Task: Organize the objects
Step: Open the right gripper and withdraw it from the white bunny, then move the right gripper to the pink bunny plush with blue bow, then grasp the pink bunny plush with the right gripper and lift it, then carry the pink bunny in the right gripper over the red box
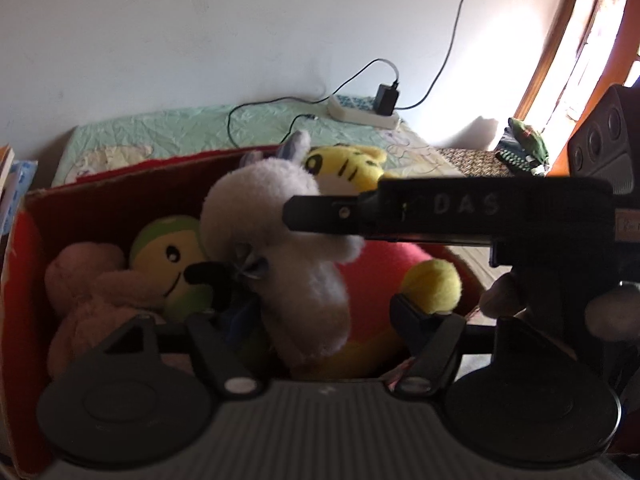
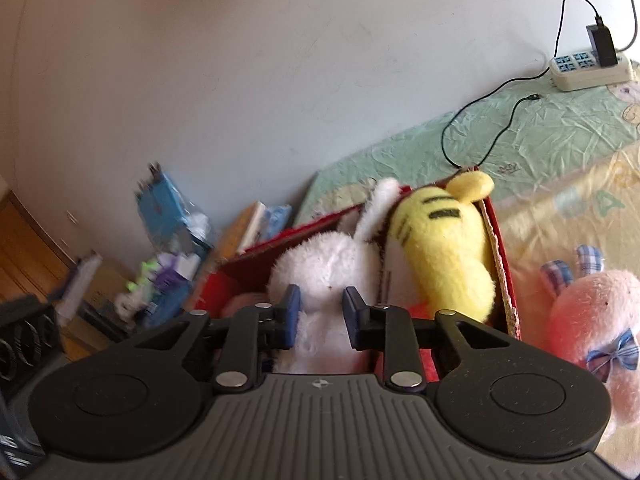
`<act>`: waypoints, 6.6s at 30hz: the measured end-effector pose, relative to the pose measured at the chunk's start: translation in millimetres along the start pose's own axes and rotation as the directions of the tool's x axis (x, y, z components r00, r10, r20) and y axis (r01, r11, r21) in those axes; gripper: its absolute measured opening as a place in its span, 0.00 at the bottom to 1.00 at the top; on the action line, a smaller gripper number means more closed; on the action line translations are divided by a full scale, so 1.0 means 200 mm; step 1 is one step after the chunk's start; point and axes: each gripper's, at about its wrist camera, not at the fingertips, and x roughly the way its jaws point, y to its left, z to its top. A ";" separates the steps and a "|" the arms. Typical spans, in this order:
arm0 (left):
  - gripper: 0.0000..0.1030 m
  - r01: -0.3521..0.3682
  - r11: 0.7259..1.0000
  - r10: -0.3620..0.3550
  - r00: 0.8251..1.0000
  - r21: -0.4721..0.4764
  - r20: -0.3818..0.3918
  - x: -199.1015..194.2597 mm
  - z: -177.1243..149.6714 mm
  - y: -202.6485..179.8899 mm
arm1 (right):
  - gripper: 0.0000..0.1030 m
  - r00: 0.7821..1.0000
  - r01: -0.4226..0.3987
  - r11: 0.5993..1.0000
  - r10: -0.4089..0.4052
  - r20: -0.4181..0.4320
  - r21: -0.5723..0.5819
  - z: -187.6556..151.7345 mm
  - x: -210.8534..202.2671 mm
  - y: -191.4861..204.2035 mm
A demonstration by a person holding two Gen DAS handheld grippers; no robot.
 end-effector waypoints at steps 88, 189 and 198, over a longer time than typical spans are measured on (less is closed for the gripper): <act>0.74 -0.214 0.975 0.220 0.968 0.066 -0.123 0.56 -0.06 -1.05 | 0.46 0.985 0.000 0.969 0.043 -0.167 0.248 -0.08 -0.49 -1.15; 0.74 -0.086 0.992 0.069 0.982 0.091 0.175 -0.04 0.04 -0.96 | 0.53 0.955 -0.296 0.950 0.293 0.048 0.099 -0.04 -0.77 -0.57; 0.74 -0.172 0.984 0.152 0.950 0.051 0.274 -0.37 0.03 -0.63 | 0.53 0.928 -0.371 0.928 0.370 0.047 0.020 -0.01 -0.54 -0.14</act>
